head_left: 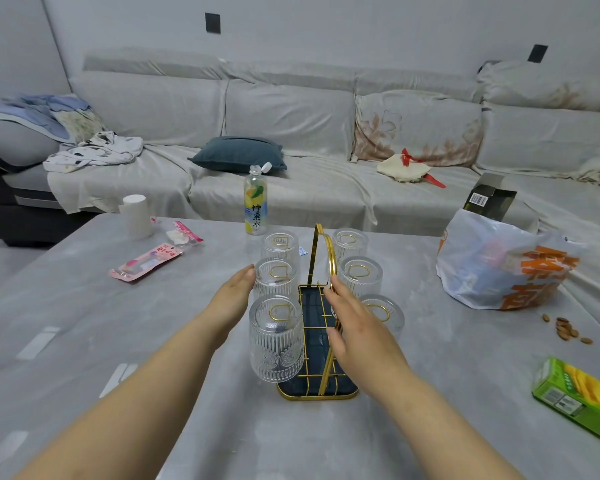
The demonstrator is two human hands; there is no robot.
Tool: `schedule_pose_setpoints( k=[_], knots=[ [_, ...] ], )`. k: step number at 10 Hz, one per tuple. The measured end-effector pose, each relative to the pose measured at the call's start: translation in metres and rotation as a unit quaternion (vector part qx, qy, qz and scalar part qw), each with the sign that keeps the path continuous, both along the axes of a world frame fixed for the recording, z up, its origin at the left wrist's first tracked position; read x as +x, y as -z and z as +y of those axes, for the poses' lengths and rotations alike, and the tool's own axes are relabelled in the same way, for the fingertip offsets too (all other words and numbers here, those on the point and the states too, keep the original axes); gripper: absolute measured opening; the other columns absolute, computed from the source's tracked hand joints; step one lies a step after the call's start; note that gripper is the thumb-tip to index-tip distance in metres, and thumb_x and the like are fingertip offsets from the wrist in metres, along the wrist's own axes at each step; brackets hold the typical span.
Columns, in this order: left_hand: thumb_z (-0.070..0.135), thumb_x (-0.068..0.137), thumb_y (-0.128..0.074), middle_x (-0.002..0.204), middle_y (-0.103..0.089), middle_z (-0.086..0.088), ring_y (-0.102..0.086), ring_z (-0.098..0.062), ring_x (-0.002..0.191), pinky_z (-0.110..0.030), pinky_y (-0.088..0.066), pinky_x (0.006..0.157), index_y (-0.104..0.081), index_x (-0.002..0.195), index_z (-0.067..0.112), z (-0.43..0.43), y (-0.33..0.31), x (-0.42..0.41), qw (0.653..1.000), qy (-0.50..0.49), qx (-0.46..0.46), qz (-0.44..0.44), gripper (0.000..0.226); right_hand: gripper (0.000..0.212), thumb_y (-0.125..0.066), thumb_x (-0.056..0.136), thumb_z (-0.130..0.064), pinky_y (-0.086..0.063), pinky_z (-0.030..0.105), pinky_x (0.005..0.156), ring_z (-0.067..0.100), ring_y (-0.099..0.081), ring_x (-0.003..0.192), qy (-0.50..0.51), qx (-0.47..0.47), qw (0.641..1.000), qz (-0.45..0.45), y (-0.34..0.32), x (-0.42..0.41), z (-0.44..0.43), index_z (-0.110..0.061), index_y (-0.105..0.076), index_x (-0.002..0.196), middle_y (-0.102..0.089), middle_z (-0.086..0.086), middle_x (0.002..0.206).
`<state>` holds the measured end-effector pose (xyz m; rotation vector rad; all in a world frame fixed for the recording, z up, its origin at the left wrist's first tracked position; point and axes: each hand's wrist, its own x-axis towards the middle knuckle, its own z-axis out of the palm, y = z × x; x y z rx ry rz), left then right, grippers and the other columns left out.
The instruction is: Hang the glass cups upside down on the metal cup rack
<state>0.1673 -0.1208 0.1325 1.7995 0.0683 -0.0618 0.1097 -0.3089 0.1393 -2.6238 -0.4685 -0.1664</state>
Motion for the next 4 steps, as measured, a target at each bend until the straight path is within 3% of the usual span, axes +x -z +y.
schedule_pose_setpoints(
  k=[2,3,4],
  knots=[
    [0.037,0.094,-0.026,0.146,-0.033,-0.006,-0.03,-0.023,0.133,-0.042,-0.022,0.113,-0.032,0.134,0.015,0.004,0.008,-0.006,0.998,-0.055,0.0,0.005,0.046,0.057,-0.043,0.089,-0.018,-0.014,0.022,0.111,0.011,-0.012,0.14,-0.001,0.008,1.0,-0.019,0.002,-0.004,0.001,-0.021,-0.017,0.139,-0.005,-0.005,0.154],
    [0.027,0.094,-0.031,0.14,-0.042,-0.01,-0.037,-0.023,0.128,-0.036,-0.026,0.108,-0.04,0.128,0.01,0.011,0.021,-0.023,0.993,-0.112,0.032,-0.023,0.039,0.045,-0.049,0.083,-0.009,-0.018,0.028,0.111,0.019,-0.021,0.138,0.018,0.043,0.994,-0.1,0.003,-0.017,0.001,-0.01,-0.043,0.128,-0.032,0.007,0.147],
    [0.014,0.091,-0.039,0.128,-0.054,-0.014,-0.046,-0.025,0.117,-0.029,-0.032,0.092,-0.053,0.115,0.005,0.016,0.048,-0.056,0.982,-0.161,0.088,-0.047,0.029,0.027,-0.05,0.072,-0.002,-0.036,0.035,0.101,0.031,-0.048,0.12,0.081,0.074,0.956,-0.273,0.019,-0.035,-0.002,-0.003,-0.066,0.093,-0.065,0.017,0.111]
  ],
)
